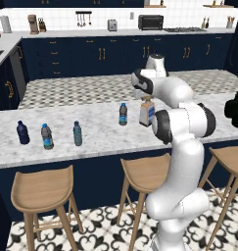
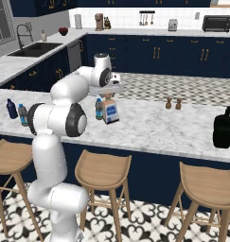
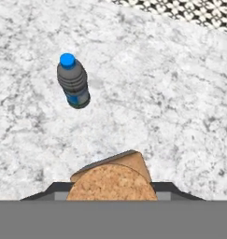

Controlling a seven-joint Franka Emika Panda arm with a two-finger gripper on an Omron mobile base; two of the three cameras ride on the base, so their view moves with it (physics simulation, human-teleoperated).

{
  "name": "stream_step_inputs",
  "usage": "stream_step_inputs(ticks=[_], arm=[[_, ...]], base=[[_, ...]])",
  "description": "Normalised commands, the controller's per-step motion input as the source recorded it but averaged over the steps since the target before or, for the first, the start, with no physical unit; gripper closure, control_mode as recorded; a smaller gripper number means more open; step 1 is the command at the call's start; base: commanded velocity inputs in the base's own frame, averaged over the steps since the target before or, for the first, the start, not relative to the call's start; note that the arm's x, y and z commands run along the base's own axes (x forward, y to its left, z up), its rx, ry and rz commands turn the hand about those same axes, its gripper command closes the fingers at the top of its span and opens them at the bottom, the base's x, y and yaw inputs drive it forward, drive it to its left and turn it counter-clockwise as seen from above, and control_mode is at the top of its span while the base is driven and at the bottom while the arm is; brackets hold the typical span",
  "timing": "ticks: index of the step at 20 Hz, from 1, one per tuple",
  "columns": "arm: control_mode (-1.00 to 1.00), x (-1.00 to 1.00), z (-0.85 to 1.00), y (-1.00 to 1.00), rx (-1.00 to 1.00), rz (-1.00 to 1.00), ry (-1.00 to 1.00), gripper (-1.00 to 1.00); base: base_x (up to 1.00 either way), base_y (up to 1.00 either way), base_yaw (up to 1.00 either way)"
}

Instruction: Move the plastic bottles in the middle to the plastics group, and the glass bottles in the middle to the glass group.

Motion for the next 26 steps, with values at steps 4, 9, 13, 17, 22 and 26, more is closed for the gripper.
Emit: stream_step_inputs(ticks=[4, 9, 13, 17, 22, 26], arm=[[-1.0, -0.93, 0.07, -0.52, -0.03, 0.0, -0.02, 1.0], [-1.0, -0.61, 0.08, -0.71, -0.06, 0.0, -0.06, 1.0], [-1.0, -0.32, 0.08, -0.84, -0.09, 0.0, -0.02, 1.0], [-1.0, -0.05, 0.05, -0.82, -0.11, -0.07, 0.0, 1.0], [-1.0, 0.01, 0.05, -0.83, -0.06, -0.09, 0.0, 1.0], [-1.0, 0.04, 0.05, -0.85, -0.02, -0.1, 0.0, 1.0]], base=[[0.0, 0.0, 0.0], [0.0, 0.0, 0.0], [0.0, 0.0, 0.0], [0.0, 0.0, 0.0], [0.0, 0.0, 0.0], [0.0, 0.0, 0.0]])
